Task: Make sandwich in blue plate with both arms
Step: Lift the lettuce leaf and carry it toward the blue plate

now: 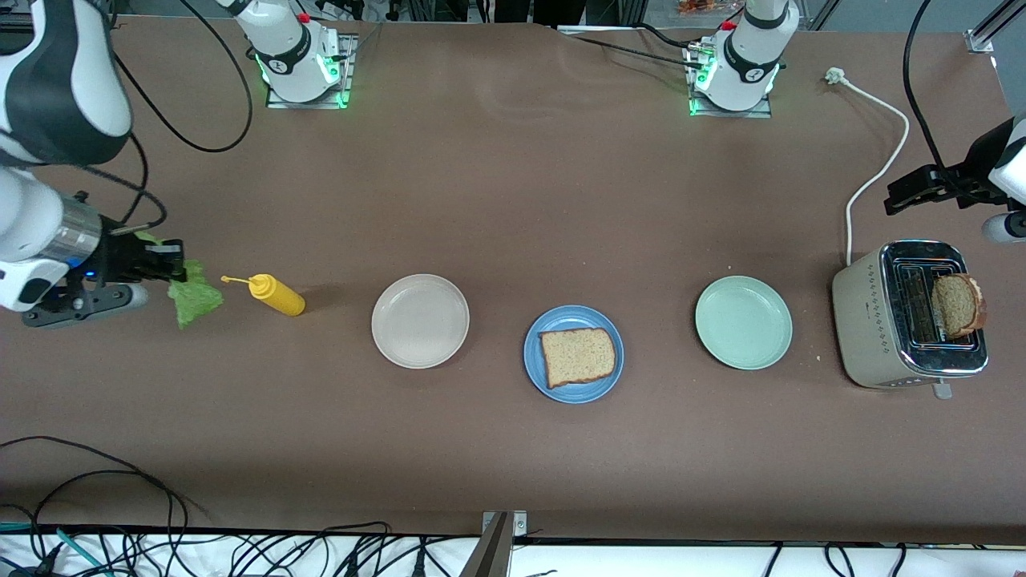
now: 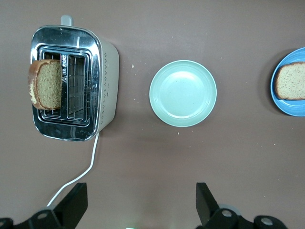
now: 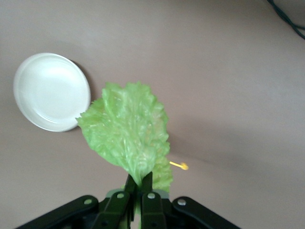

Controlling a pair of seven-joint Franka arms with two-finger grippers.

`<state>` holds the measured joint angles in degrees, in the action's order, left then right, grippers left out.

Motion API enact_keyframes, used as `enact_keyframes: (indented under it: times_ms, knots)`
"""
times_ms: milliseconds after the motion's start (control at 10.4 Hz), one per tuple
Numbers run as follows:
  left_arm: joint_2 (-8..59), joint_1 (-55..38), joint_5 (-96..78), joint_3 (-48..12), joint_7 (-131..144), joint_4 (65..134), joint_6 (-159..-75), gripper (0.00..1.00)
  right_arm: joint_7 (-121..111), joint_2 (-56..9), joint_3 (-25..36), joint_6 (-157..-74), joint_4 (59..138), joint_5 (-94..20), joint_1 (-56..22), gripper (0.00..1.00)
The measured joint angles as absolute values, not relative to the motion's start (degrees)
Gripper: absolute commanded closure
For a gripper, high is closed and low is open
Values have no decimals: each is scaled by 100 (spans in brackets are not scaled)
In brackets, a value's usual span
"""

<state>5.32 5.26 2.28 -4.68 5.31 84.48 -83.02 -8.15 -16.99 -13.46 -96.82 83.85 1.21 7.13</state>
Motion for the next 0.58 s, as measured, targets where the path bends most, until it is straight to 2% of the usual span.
enact_keyframes:
  times_ms: [192,384,575]
  knots:
    - [532,527,228,-465,531,8448,-8302,0,-55,-1738,-1833,-9733,8111,110,506,100]
    - [532,527,228,-465,531,8448,-8302,0,539,-1858,-1967,-10440,8057,103,-66,100]
    - [532,528,228,-464,531,8447,-8302,0,763,-2321,-1984,-11251,7942,102,-684,100]
